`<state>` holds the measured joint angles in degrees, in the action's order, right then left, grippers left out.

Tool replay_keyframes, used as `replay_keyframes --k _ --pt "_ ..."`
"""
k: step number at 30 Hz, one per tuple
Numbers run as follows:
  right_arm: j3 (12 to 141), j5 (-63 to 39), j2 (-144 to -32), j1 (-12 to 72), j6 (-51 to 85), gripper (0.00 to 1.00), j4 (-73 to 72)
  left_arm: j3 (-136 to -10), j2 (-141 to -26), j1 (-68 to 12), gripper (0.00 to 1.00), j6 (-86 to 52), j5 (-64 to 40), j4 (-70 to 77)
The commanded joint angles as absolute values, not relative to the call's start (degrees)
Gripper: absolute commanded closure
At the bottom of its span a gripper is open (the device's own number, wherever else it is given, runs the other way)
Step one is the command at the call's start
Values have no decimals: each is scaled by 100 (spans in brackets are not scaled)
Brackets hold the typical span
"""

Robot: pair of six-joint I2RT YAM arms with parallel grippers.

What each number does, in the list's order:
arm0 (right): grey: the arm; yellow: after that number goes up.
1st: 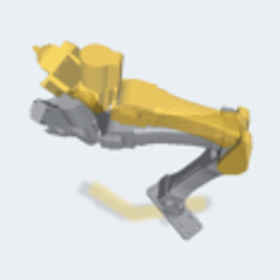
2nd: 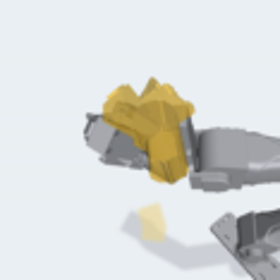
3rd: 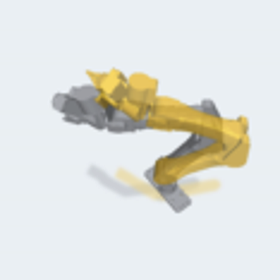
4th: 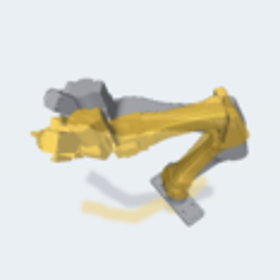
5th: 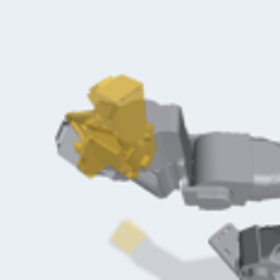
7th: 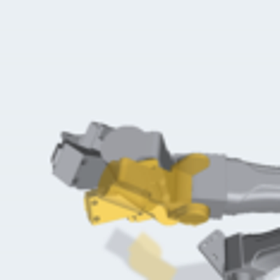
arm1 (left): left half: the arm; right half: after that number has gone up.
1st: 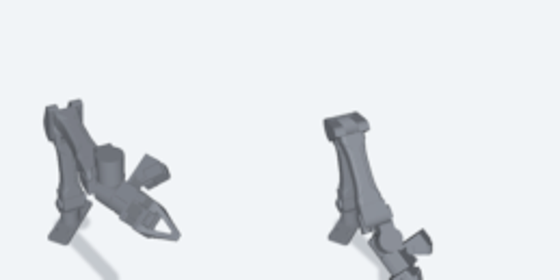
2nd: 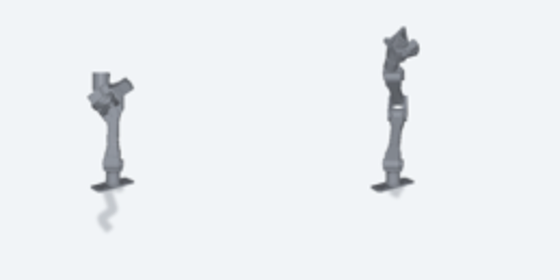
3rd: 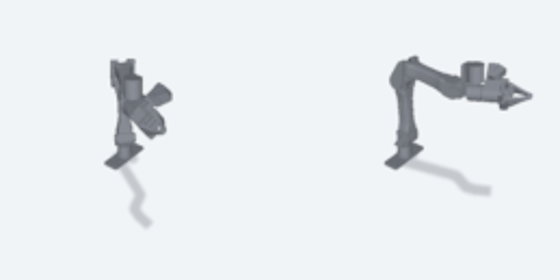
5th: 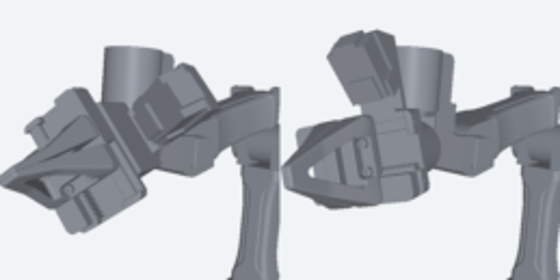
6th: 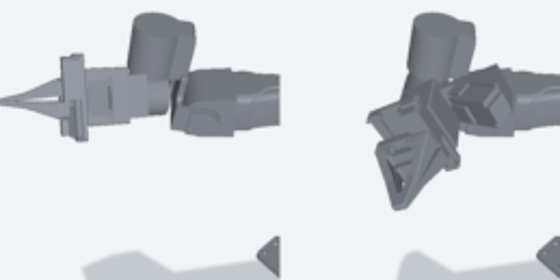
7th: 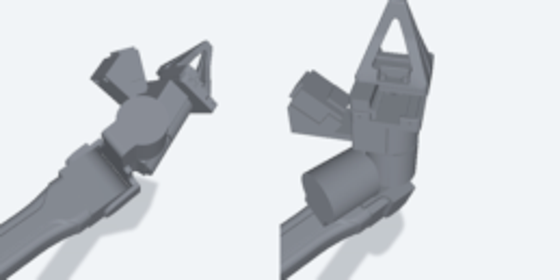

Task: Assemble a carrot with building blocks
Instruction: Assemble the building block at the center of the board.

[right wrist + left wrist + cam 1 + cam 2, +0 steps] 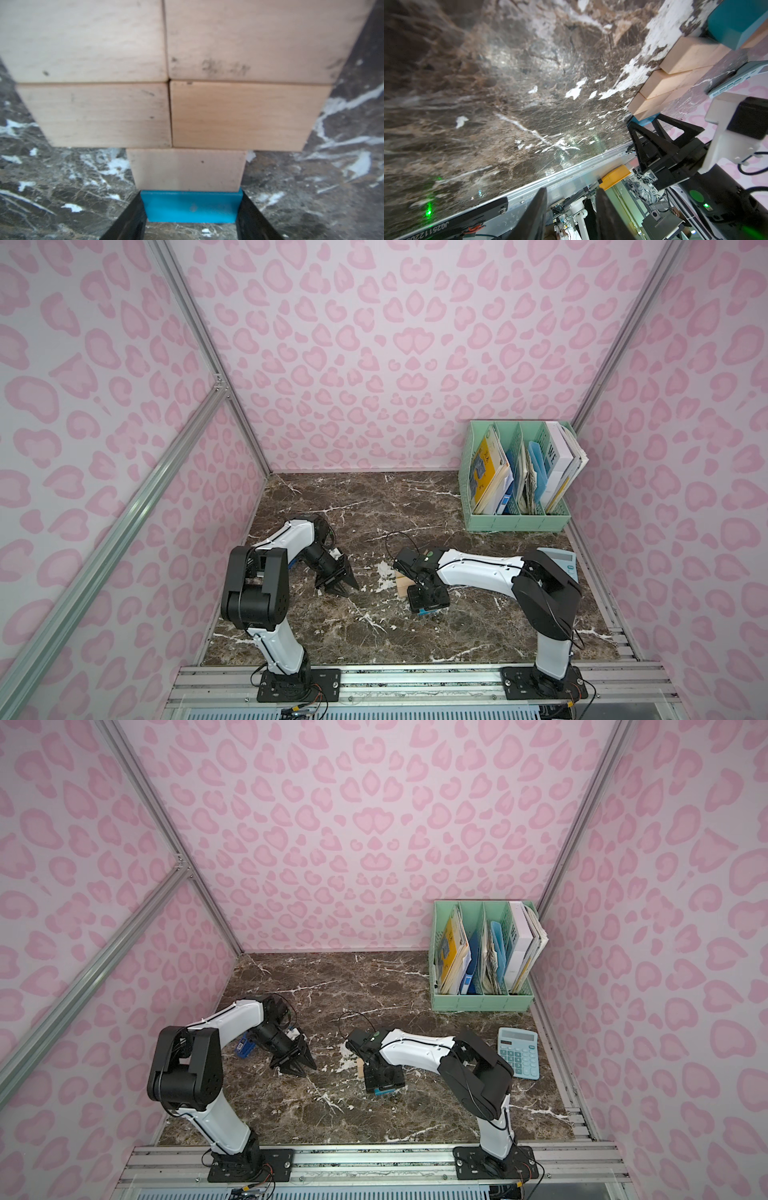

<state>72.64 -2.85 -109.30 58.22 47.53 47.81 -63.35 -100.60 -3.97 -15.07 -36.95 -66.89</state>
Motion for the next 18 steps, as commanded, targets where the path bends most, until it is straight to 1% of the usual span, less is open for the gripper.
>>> replay_keyframes --k 1,3,5,7,10,11,13,15,16,17,18 --pt "7303 -294 -10956 5818 4689 38 4782 -6348 -10063 -395 60 -1522 -3715 -6728" --pt "7304 -341 -10952 5824 4668 35 4773 -6333 -10072 -391 60 -1528 -3708 -6719" --pt "7282 -383 -10938 5821 4667 30 4781 -6320 -10075 -393 60 -1534 -3709 -6707" --pt "7260 -366 -10917 5823 4708 20 4816 -6307 -10072 -395 60 -1549 -3709 -6682" --pt "7240 -428 -10856 5823 4727 10 4799 -6289 -10096 -390 60 -1569 -3725 -6645" --pt "7246 -470 -10806 5821 4750 2 4834 -6284 -10107 -394 60 -1570 -3735 -6639" --pt "7320 -561 -10547 5819 4763 1 4956 -6306 -10124 -395 60 -1557 -3718 -6646" --pt "7428 -517 -9927 5705 4739 1 5059 -6376 -10125 -390 60 -1541 -3692 -6645" --pt "7453 -450 -9482 5482 4690 1 5075 -6455 -10133 -389 59 -1526 -3683 -6653" --pt "7470 -487 -9079 5131 4561 1 5036 -6541 -10142 -395 56 -1495 -3689 -6654" --pt "7457 -670 -8611 4554 4327 1 4911 -6669 -10130 -394 50 -1440 -3755 -6625"
